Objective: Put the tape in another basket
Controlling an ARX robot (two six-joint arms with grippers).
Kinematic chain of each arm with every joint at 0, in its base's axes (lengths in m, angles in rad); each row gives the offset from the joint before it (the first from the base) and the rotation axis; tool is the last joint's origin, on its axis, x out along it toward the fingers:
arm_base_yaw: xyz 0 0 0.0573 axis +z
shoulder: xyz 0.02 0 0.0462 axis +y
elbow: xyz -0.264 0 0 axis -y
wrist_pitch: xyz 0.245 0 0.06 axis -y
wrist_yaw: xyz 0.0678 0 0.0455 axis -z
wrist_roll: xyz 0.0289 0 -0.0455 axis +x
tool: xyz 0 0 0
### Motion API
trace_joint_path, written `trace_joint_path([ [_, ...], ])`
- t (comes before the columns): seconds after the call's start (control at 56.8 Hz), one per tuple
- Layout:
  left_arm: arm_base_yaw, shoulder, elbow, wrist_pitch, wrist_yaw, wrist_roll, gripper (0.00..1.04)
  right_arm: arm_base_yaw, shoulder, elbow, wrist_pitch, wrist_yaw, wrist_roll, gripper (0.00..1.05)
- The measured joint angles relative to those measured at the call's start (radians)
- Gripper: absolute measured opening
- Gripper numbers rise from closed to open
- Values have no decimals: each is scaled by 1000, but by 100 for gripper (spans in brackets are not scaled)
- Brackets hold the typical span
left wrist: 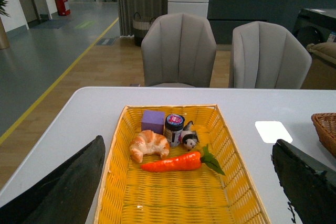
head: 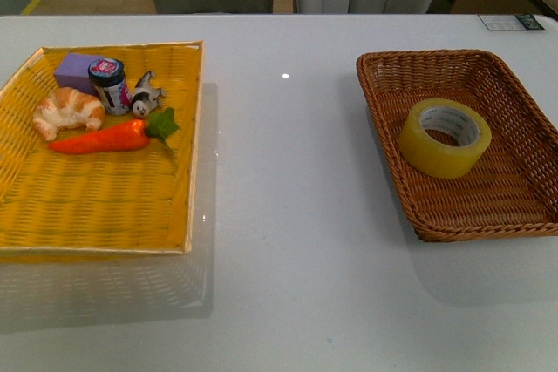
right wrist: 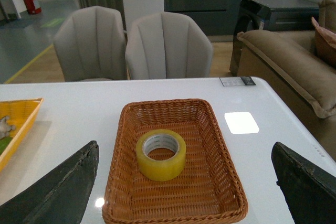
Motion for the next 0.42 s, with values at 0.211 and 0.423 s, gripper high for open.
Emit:
trace_joint_path([
  [0.211, 0, 0, 0, 0, 0, 0, 96, 0, 0, 0, 0, 0, 0, 96],
  [0.423, 0, 0, 0, 0, 0, 0, 96, 0, 0, 0, 0, 0, 0, 96],
])
